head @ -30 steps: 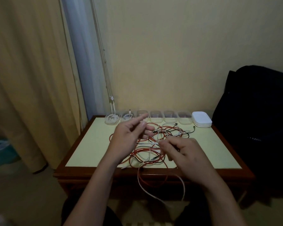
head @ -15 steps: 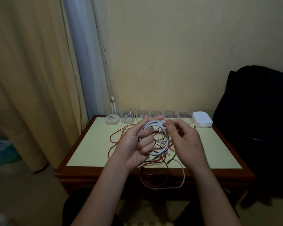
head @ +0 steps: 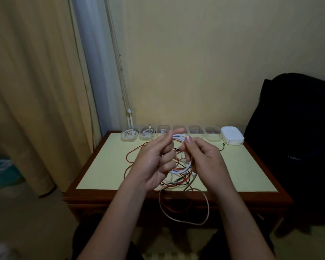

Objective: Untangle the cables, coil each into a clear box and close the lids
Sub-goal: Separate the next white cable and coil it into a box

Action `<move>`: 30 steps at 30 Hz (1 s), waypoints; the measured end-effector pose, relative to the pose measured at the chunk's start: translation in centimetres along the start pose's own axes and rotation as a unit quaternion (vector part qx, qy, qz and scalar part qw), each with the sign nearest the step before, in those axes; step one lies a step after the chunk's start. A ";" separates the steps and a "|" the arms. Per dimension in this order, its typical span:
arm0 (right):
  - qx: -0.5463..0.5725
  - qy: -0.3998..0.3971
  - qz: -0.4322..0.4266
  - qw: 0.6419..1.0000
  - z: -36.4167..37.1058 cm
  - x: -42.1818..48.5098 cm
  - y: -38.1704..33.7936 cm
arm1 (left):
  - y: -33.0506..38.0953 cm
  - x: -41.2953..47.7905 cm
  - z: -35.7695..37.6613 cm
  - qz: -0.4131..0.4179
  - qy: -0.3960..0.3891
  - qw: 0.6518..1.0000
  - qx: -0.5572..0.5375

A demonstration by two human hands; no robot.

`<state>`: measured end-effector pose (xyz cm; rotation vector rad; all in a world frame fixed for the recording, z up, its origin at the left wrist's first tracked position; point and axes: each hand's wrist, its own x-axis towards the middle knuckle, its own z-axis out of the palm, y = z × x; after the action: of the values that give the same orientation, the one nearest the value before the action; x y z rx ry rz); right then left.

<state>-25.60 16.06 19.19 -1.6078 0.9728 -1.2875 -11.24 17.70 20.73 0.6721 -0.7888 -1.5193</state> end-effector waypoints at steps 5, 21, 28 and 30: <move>-0.044 -0.008 -0.022 0.999 -1.1 0.2 0.5 | 1.0 0.1 -0.5 -0.011 0.013 0.997 -0.070; -0.083 0.013 0.017 0.996 -6.0 -0.3 4.9 | 4.4 -0.5 -6.0 -0.035 -0.062 0.894 -0.443; -0.155 0.059 0.003 0.986 -6.1 -0.5 6.3 | 5.1 -0.9 -6.6 0.063 0.056 0.891 -0.445; -0.203 0.083 -0.025 0.975 -5.6 -0.4 6.0 | 5.1 -0.8 -5.8 0.103 0.104 0.921 -0.360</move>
<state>-31.63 13.60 14.13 -1.8597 1.3761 -1.3341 -3.47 17.72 21.29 0.1805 -0.0970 -1.3795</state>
